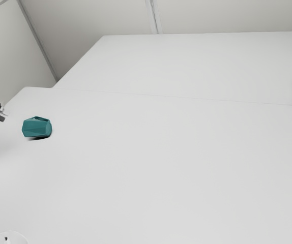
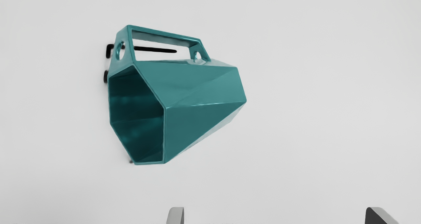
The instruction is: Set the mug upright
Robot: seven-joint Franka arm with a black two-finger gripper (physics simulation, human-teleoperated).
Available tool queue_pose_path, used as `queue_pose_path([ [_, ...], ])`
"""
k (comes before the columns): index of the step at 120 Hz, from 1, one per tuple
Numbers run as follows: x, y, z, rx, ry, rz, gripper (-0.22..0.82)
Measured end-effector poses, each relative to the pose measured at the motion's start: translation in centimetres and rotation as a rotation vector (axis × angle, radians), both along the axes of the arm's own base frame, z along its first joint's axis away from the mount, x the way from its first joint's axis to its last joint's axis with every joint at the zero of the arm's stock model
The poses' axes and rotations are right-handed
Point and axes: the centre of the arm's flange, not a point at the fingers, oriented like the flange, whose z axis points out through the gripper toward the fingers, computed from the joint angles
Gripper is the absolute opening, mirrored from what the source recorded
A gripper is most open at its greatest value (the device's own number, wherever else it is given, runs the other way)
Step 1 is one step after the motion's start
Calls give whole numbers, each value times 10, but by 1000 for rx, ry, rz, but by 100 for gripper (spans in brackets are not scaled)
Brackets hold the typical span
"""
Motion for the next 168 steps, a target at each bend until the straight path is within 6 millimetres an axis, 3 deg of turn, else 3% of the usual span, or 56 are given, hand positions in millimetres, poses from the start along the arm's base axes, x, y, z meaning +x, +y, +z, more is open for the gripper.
queue_pose_path([
  [12, 7, 18, -31, -10, -54, 8, 60],
  [24, 26, 13, -55, -31, -112, -6, 60],
  [40, 40, 5, -63, -39, -149, -13, 60],
  [104, 42, -17, -102, -227, -108, 51, 60],
  [110, 42, -17, -103, -238, -108, 56, 51],
  [124, 40, -16, -102, -250, -108, 63, 20],
  [134, 40, -17, -100, -258, -108, 64, 5],
  [149, 40, -19, -99, -279, -108, 62, -7],
  [168, 41, -23, -96, -296, -104, 55, -14],
])
